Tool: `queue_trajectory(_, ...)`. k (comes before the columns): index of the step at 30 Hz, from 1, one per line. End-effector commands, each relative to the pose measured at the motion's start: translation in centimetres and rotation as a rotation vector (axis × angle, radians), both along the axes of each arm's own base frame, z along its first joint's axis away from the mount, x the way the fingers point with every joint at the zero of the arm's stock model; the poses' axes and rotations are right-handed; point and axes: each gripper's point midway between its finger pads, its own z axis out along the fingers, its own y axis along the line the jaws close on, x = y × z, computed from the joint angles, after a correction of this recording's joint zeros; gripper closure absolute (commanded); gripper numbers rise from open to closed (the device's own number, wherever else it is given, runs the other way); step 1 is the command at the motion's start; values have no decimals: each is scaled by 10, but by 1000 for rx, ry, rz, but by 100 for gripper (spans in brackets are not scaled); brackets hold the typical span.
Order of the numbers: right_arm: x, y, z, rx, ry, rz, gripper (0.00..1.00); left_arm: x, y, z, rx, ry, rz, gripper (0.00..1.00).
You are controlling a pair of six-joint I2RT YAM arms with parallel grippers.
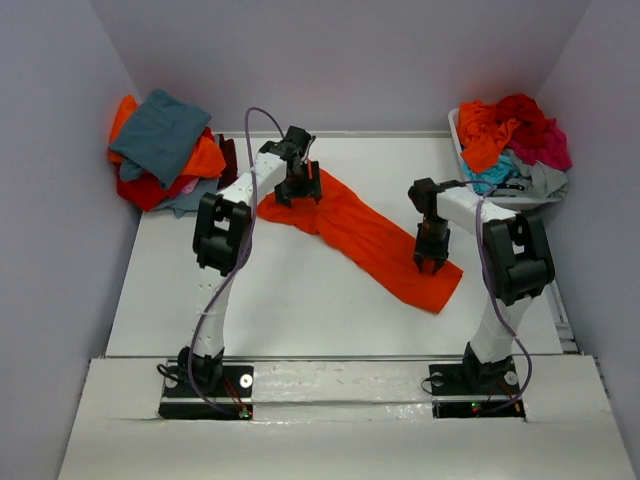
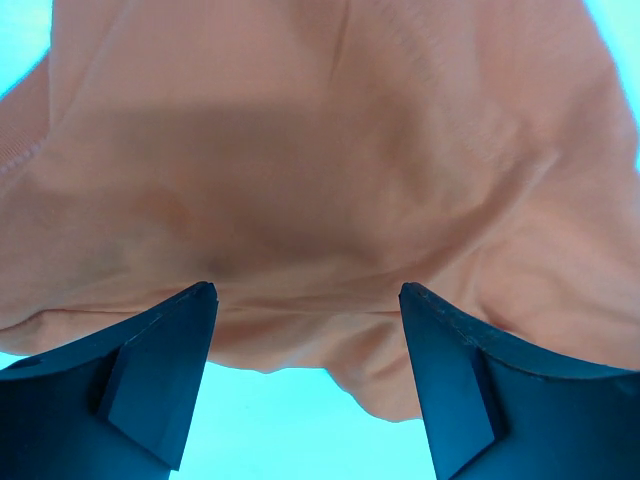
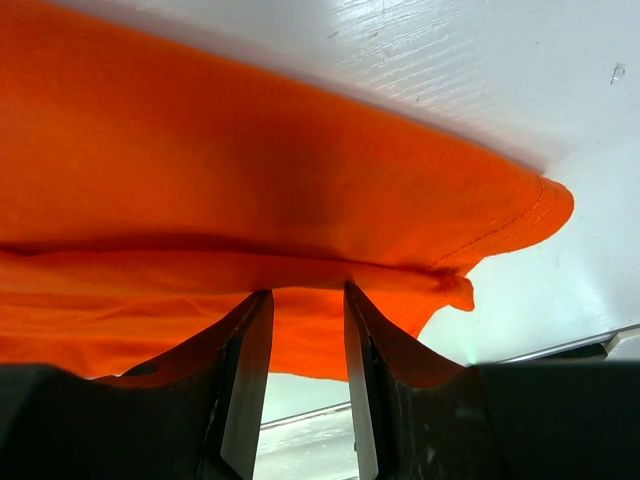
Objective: Fold and stack the t-shirts
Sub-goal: Rotate the tshirt 85 degrees
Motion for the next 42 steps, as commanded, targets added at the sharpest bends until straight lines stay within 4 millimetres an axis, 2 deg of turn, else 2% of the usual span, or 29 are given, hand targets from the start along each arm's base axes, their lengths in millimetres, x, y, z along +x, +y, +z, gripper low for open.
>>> queue_trajectory(1,-4,-13,-5,-40,9,-1,59,-9,4,9,-8,1,8,14)
queue_trajectory(9,-27,-23,-20,-79,79,25,58,-6,-3,-31,-6,83,8,14)
queue_trajectory(15,-40,-14,-25,-12,111,32,59,0,-5,-41,-2,91,19,14)
queue_trajectory(21,-60,2,-34,87,167,47,59,22,2,-45,15,70,44,14)
queue_trajectory(25,-74,23,-35,144,212,116,60,36,5,-48,-7,54,61,14)
queue_trajectory(30,-87,55,-31,168,250,232,60,44,0,-54,-25,42,54,14)
queue_trajectory(34,-80,87,-23,205,235,294,60,48,-5,-55,-45,32,52,14)
queue_trajectory(39,-77,113,-11,217,229,355,60,58,-3,-53,-54,12,53,14)
queue_trajectory(42,-83,127,-6,223,234,403,60,66,-1,-51,-66,-5,58,14)
